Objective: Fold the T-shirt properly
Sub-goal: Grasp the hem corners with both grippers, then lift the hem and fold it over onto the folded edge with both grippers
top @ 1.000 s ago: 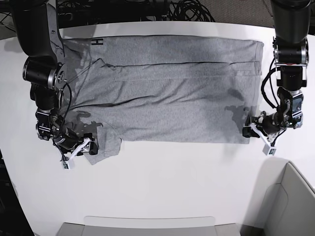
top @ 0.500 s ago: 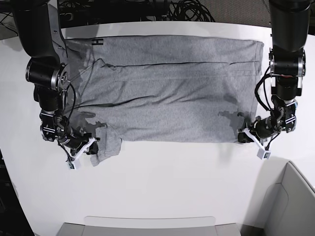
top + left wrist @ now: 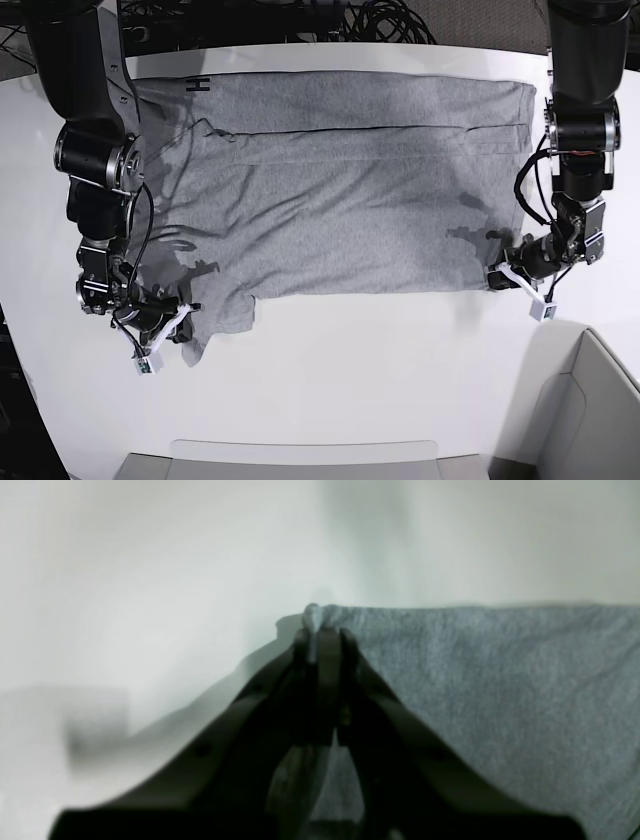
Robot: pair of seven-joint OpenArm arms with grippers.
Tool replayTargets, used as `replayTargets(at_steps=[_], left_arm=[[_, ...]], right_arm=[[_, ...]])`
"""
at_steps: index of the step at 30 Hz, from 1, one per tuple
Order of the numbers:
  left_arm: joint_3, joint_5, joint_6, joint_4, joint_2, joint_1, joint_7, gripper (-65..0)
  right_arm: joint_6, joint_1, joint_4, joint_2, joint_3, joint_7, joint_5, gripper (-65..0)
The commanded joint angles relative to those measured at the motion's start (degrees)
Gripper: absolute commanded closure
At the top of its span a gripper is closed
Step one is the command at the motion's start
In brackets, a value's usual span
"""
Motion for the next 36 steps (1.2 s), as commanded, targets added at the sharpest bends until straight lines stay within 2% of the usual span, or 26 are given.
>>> replayTargets(at_steps=[1, 5, 10, 15, 19, 22, 26, 36], left_arm=[[-0.89, 0.19, -0.21, 0.59, -1.03, -1.64, 1.27, 0.0], [-1.59, 0.19, -0.21, 4.2, -1.03, -1.38, 4.0, 0.0], [-1.94, 0.02, 0.06, 13.96, -2.78, 0.29, 9.62, 0.0], [-9.85, 0.28, 0.15, 22.92, -3.4, 5.48, 14.9, 0.0], [-13.02, 0.28, 0.15, 32.07, -4.02, 10.84, 19.56, 0.0], [-16.09, 0.28, 0.15, 38.48, -4.02, 15.33, 22.02, 0.0], [-19.96, 0.28, 0.15, 44.46, -4.02, 19.55, 26.24, 0.0], [-22.07, 0.28, 0.15, 55.98, -4.19, 29.57, 27.65, 0.0]], right_arm=[[0.05, 2.59, 1.47, 0.34, 0.13, 1.44, 0.92, 0.0], [0.05, 3.39, 4.9, -0.28, 0.13, -2.34, 0.92, 0.0], [0.22, 1.01, 16.33, -2.3, 0.04, -8.59, 0.92, 0.0], [0.57, -3.65, 29.34, -3.79, -0.31, -15.88, 0.92, 0.0], [0.93, -7.43, 36.46, -4.5, -0.39, -20.19, 0.92, 0.0], [5.32, -10.86, 42.61, -4.5, 0.04, -23.44, 0.92, 0.0], [7.52, -15.78, 53.07, -4.67, 0.04, -30.39, 1.01, 0.0], [7.69, -27.74, 75.32, -4.94, -0.22, -40.59, 1.01, 0.0]])
